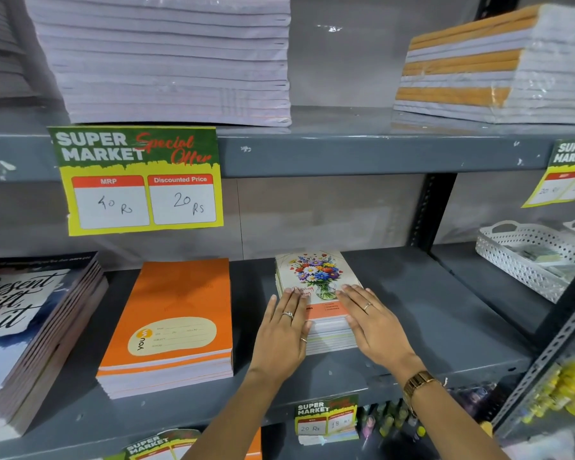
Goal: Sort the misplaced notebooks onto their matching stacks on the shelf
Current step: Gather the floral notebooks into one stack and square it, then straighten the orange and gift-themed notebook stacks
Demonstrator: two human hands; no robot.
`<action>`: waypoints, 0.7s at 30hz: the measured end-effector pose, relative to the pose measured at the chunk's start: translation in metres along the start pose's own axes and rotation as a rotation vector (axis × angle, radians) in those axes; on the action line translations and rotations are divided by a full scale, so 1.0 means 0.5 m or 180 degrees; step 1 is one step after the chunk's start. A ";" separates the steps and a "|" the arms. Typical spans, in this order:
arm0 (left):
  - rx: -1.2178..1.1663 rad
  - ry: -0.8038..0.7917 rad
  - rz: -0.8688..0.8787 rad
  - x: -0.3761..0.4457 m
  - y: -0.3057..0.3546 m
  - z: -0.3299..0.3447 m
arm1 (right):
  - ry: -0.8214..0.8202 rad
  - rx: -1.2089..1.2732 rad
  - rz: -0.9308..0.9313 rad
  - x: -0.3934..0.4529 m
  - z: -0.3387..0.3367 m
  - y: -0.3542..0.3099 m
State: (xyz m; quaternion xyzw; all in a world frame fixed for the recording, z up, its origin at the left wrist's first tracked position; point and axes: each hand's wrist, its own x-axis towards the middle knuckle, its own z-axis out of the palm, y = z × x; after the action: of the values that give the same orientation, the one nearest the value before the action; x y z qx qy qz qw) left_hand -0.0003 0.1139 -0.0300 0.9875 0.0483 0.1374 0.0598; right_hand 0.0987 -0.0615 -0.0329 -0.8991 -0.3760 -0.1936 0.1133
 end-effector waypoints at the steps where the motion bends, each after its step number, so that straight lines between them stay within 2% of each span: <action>1: 0.0058 0.0003 0.0028 0.001 -0.002 -0.001 | -0.0038 -0.0018 0.0015 0.000 -0.002 -0.001; 7: 0.0502 0.0189 0.0232 -0.016 -0.052 -0.041 | -0.0005 -0.0185 0.0118 -0.005 -0.025 -0.036; 8: 0.0623 0.0313 0.0210 -0.027 -0.075 -0.051 | 0.0040 -0.0150 0.0088 -0.003 -0.028 -0.055; 12: 0.0742 0.0054 -0.0180 -0.080 -0.172 -0.076 | 0.0146 -0.0106 -0.0162 0.015 -0.029 -0.141; 21: 0.0928 -0.0155 -0.0351 -0.217 -0.328 -0.108 | -0.0403 0.0024 -0.0700 0.047 0.004 -0.374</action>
State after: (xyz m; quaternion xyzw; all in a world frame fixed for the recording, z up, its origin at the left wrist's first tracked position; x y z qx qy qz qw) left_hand -0.1320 0.2693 -0.0288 0.9846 0.1203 0.1015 -0.0755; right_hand -0.0203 0.0832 -0.0135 -0.8624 -0.4795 -0.1462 0.0707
